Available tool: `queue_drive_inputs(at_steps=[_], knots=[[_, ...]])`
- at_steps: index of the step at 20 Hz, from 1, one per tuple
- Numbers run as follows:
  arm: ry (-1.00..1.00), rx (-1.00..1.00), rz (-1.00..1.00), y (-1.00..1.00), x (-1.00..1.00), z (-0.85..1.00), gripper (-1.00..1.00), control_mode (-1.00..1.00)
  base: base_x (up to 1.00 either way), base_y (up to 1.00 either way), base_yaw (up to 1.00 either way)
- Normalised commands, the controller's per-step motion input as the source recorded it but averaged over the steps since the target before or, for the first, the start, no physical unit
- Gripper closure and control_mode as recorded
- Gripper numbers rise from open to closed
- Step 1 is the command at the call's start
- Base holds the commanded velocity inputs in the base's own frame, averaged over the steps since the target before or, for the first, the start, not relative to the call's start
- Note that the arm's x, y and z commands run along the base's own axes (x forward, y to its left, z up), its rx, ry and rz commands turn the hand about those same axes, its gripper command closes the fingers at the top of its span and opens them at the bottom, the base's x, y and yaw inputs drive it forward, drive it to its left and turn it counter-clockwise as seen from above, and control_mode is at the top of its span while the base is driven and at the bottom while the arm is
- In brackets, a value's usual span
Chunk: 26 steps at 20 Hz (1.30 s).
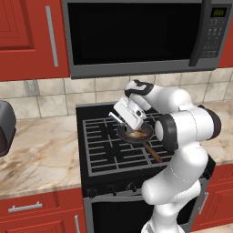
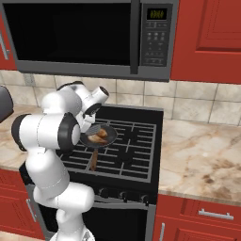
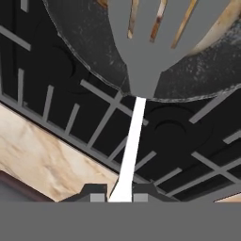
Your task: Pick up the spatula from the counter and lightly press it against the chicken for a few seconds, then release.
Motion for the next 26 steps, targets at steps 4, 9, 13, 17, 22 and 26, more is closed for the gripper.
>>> queue_drive_inputs(at_steps=[4,9,13,17,22,26], knots=[[0.00,0.00,0.00,-0.08,0.00,-0.02,1.00,-1.00,0.00,0.00,0.00],[0.00,0.01,0.00,-0.06,-0.05,0.00,1.00,-1.00,0.00,0.00,0.00],[0.00,0.01,0.00,-0.01,-0.16,0.00,1.00,-1.00,0.00,0.00,0.00],[-0.02,0.02,0.00,0.00,-0.21,0.00,1.00,-1.00,0.00,0.00,0.00],[-0.05,0.03,0.00,0.00,-0.26,0.01,1.00,-1.00,0.00,0.00,0.00],[-0.08,0.02,0.00,0.00,-0.36,0.05,1.00,-1.00,0.00,0.00,0.00]])
